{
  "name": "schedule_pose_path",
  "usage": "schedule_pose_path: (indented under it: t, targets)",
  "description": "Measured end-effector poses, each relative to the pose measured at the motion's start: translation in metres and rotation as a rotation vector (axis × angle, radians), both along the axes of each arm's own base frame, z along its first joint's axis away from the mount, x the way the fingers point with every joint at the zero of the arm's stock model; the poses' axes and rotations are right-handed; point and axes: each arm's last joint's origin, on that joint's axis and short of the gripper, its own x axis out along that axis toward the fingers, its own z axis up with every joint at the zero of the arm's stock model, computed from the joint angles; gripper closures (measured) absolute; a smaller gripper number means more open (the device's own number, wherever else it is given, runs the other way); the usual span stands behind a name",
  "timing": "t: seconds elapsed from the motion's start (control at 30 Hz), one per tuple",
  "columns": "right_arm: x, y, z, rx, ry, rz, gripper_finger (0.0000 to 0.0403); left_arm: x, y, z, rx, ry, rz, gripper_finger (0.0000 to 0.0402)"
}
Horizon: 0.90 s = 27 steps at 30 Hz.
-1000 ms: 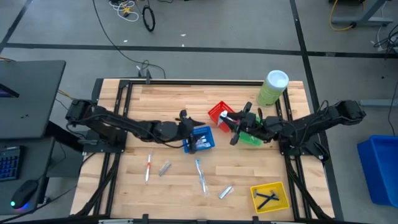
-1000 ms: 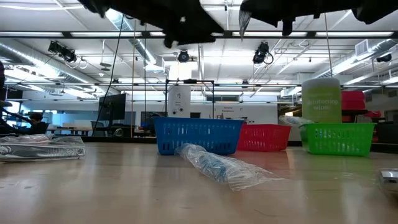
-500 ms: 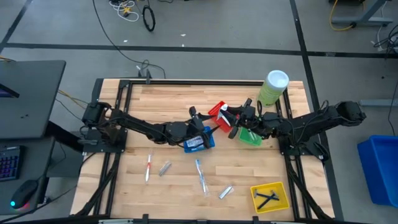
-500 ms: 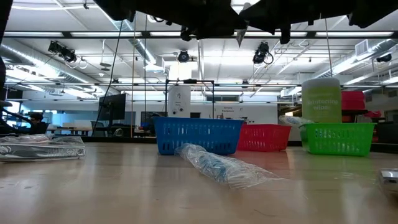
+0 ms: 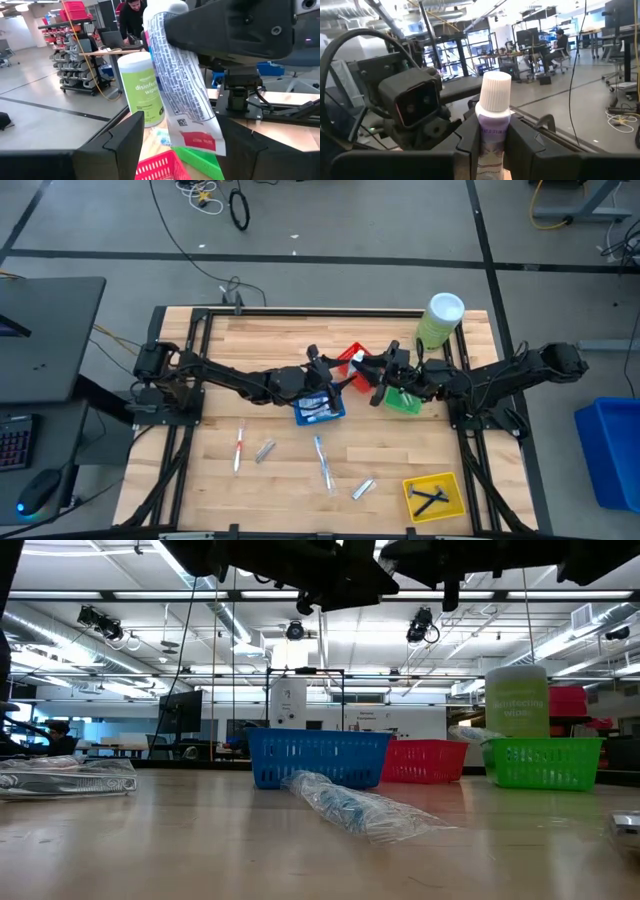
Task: Pick & Place Travel size toiletries
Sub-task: Put the white toothpaste into the blue bin
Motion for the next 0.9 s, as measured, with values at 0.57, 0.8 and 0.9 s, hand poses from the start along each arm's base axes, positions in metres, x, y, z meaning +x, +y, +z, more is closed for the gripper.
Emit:
schedule_pose_path:
  t: [0.57,0.8,0.9]
  targets:
    - [0.0006,-0.0025,-0.0057,0.005,0.054,-0.065,0.0323,-0.0001,0.0005,-0.001,-0.002,0.009,0.01,0.0296]
    - [0.0007,-0.0024,-0.0062,0.003,0.059,-0.063,0.0321,-0.0002,0.0005,-0.0015,-0.001,0.015,0.01,0.0327]
    - [0.0007,-0.0024,-0.0069,0.003,0.065,-0.061,0.0316,-0.0003,0.0005,-0.0027,0.0,0.029,0.01,0.0332]
